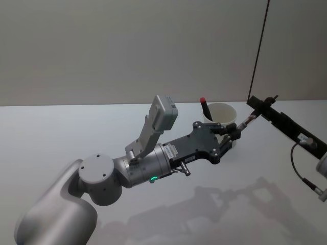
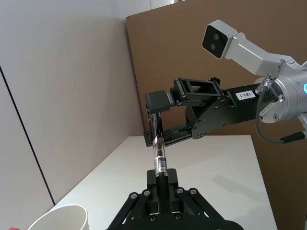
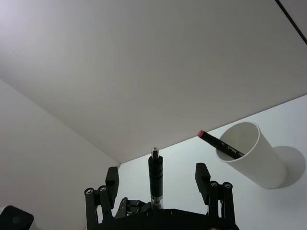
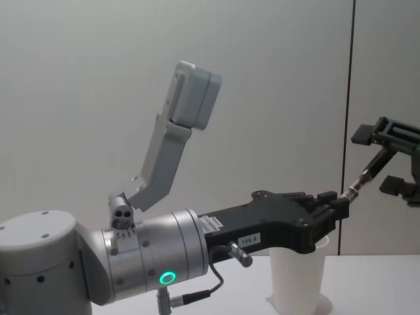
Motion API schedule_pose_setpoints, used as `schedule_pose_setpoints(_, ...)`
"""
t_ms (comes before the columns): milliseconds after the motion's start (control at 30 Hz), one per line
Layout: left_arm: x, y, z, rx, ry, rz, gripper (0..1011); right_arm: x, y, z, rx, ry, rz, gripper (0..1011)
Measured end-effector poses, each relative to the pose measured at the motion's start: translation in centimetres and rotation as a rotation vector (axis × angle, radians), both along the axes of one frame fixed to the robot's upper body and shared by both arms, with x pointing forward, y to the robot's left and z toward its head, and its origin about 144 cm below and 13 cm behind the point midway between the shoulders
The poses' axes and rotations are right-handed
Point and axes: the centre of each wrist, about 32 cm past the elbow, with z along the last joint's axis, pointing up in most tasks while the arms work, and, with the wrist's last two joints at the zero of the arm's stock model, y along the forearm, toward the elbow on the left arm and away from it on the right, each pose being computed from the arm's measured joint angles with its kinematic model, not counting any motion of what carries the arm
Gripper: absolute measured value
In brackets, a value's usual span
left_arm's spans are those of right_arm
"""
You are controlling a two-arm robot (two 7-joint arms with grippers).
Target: Place the pen into the pen holder.
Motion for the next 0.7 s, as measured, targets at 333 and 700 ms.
schedule_pose_setpoints(333, 0.00, 0.00, 0.00, 0.000, 0.000, 0.000, 137, -0.35, 0.23, -0.37, 0.009, -0.027, -0.002, 1001)
schedule_pose_setpoints(700, 0.00, 0.00, 0.00, 0.000, 0.000, 0.000, 138, -0.57, 0.52, -0.61, 0.006, -0.038, -0.012, 1001)
